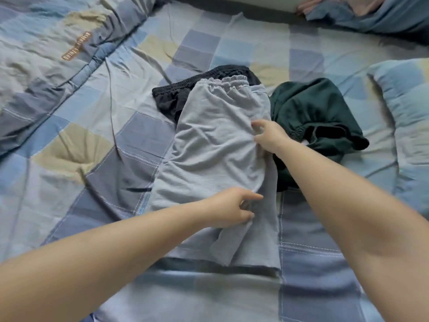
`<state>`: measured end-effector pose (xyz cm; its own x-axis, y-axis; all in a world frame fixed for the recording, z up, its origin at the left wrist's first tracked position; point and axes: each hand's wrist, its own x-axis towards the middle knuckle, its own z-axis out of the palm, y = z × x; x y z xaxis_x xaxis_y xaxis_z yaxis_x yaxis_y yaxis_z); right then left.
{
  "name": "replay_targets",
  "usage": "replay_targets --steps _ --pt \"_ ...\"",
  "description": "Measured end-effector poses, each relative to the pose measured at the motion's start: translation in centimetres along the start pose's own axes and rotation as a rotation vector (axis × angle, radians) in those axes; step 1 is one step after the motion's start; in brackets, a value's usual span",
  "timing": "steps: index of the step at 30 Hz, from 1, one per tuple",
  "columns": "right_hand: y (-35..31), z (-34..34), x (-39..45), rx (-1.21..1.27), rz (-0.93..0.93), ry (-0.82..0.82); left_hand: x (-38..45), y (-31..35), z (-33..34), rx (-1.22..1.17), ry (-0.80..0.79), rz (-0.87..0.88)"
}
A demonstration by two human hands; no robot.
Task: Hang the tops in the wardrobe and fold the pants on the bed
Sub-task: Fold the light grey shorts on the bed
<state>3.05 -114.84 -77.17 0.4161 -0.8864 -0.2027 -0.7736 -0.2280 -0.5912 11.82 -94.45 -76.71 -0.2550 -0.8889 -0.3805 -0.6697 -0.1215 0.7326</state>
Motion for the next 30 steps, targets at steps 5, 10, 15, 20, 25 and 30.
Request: replay_targets --steps 5,10,15,20,25,30 --pt "1.4 -0.3 -1.9 -0.184 -0.030 0.096 1.0 0.9 3.1 -0.058 0.000 0.098" --pt "3.6 2.2 -7.1 -0.498 -0.312 0.153 -0.6 -1.9 4.7 -0.286 -0.116 -0.008" --pt "5.8 3.9 -12.9 -0.784 -0.946 -0.066 -3.6 -5.6 2.2 0.343 0.097 0.341" --pt "9.8 4.2 -17.1 -0.847 -0.947 -0.136 -8.2 -11.6 0.0 0.792 -0.002 0.386" --pt "10.7 3.6 -18.9 -0.928 -1.006 -0.132 -11.7 -15.8 -2.8 1.004 -0.153 0.515" --pt "8.6 6.1 -20.6 -0.749 -0.963 -0.113 -10.6 -15.4 -2.4 0.991 -0.210 0.396"
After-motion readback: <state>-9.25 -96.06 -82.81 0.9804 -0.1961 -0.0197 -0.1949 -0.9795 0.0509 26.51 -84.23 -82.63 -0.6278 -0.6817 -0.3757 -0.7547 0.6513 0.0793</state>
